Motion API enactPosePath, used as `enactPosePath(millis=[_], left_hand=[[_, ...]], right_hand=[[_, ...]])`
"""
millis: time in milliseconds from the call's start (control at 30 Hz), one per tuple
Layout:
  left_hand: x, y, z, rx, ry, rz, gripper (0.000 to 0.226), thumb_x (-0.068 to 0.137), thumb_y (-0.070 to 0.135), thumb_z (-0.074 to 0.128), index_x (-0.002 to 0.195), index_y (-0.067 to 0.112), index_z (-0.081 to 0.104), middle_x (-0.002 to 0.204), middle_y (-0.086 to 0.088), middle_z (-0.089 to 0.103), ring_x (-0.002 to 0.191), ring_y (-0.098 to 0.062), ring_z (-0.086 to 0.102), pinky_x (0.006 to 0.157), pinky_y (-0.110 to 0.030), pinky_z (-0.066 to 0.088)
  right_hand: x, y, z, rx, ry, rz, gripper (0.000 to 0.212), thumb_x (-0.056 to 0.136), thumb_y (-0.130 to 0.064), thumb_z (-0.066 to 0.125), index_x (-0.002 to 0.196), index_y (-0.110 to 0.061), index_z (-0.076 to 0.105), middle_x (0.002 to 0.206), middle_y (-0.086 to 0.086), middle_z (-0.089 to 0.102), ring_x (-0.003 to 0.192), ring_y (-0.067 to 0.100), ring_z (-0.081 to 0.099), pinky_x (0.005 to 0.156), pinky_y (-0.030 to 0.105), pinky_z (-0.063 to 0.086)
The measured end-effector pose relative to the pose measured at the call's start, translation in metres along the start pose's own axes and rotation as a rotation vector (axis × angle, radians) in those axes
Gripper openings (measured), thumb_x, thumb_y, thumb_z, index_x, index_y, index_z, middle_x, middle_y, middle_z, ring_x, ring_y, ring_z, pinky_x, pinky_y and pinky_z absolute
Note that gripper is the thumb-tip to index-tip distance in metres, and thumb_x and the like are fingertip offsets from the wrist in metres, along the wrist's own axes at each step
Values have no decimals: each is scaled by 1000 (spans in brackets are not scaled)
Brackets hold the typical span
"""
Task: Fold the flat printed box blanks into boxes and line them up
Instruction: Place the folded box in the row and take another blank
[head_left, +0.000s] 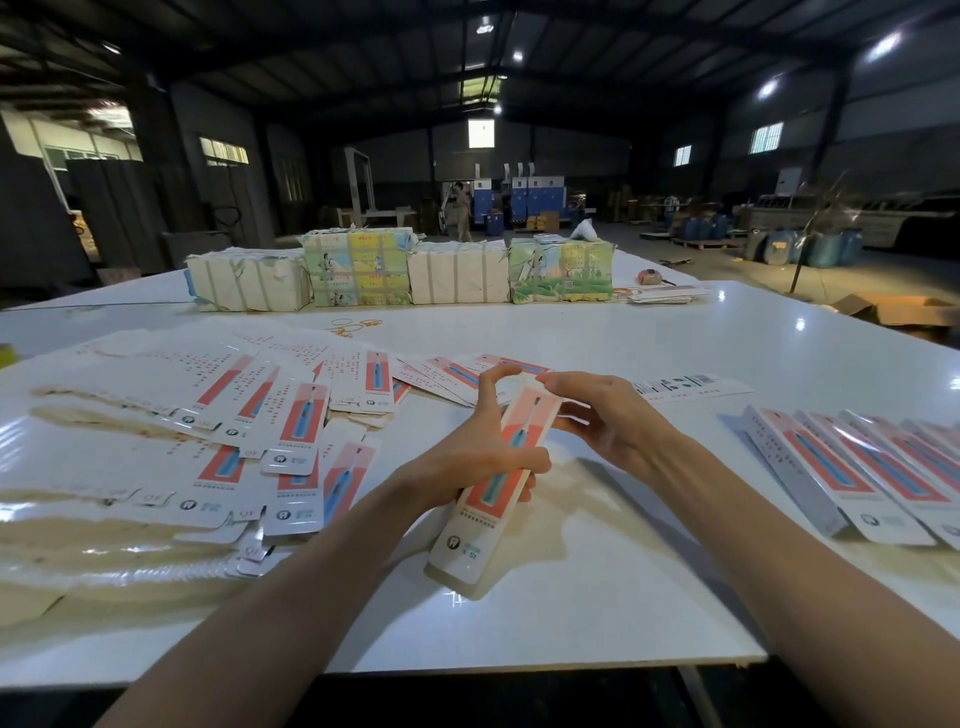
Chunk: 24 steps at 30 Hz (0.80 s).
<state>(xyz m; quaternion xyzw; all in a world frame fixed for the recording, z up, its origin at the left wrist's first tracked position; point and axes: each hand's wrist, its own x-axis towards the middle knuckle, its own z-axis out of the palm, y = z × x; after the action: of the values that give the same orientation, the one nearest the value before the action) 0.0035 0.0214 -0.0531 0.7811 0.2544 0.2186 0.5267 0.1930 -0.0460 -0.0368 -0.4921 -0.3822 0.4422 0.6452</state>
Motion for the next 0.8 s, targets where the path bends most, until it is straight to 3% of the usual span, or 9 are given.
enactPosePath(millis=[300, 500, 667, 800], left_hand=[[-3, 1, 3, -20, -16, -9, 98, 74, 17, 90, 128, 71, 28, 115, -17, 63, 76, -32, 79, 62, -37, 63], [-4, 5, 7, -61, -39, -14, 93, 77, 14, 90, 127, 66, 32, 112, -14, 68, 81, -35, 79, 63, -36, 64], [-2, 2, 5, -74, -33, 9, 87, 75, 12, 90, 123, 64, 39, 93, -2, 75, 79, -36, 79, 61, -37, 64], [-2, 0, 6, -60, -37, -1, 89, 72, 18, 92, 126, 65, 39, 108, -15, 69, 81, -38, 79, 64, -41, 65]], right_hand=[[1, 1, -2, -100, 6, -62, 15, 93, 0, 70, 89, -3, 84, 97, 17, 80, 78, 21, 74, 67, 27, 60], [1, -5, -7, -165, 25, -78, 15, 93, 0, 70, 100, 11, 77, 99, 22, 79, 81, 23, 76, 71, 32, 64], [2, -7, -8, -147, 21, -24, 13, 92, 2, 68, 96, 10, 77, 99, 20, 79, 81, 23, 76, 70, 32, 63], [0, -7, -10, -207, -9, 1, 19, 92, 3, 67, 80, -1, 81, 94, 18, 80, 80, 22, 79, 67, 29, 63]])
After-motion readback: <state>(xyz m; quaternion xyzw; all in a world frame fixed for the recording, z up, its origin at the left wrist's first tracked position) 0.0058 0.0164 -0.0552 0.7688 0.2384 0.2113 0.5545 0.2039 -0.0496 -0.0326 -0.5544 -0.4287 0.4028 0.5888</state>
